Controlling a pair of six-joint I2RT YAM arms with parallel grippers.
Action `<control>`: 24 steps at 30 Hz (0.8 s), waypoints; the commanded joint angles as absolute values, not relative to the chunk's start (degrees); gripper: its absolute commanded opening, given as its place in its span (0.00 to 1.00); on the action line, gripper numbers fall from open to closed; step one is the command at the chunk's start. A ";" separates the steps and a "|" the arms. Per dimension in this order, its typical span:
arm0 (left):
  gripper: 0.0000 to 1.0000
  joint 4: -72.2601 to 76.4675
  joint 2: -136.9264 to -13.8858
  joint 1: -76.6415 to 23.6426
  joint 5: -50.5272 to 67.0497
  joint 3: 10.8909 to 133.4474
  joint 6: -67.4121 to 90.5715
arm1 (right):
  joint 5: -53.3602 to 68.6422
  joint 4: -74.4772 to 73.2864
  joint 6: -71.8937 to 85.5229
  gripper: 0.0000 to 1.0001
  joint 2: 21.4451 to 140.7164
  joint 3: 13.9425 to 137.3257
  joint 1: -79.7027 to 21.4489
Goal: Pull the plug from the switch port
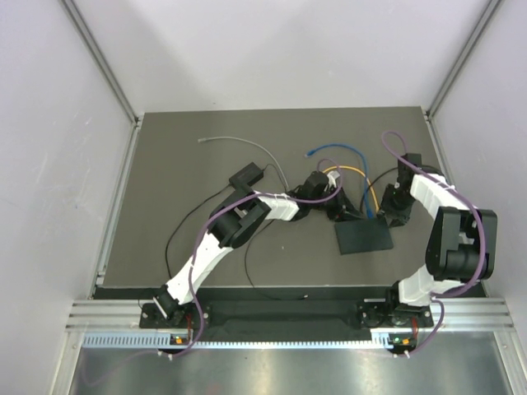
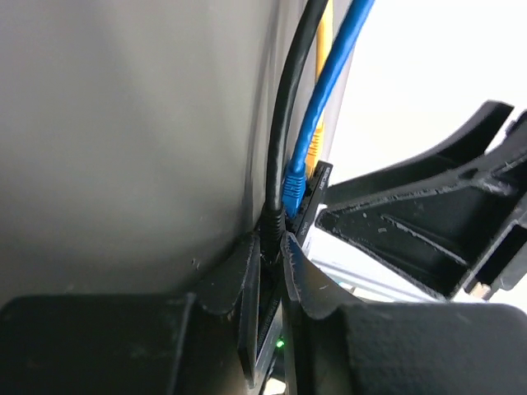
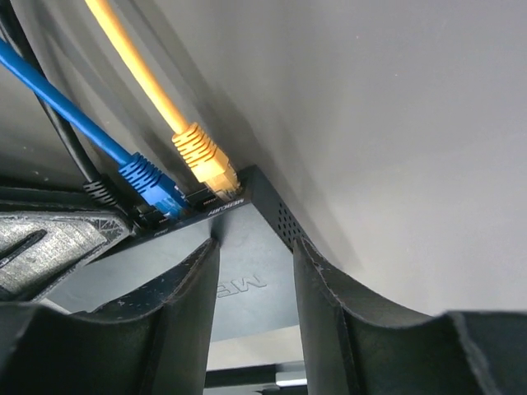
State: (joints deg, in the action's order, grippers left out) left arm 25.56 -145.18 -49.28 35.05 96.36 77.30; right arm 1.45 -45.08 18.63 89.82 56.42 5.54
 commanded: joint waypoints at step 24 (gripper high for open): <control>0.00 20.13 -137.99 -48.96 20.56 88.15 79.45 | -8.87 -49.13 41.66 0.45 95.01 65.66 -8.09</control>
State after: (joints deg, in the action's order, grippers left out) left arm 25.17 -140.20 -49.58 24.10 89.76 81.28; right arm -5.56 -47.70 38.02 93.89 63.57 -7.86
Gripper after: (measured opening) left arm 0.174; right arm 0.448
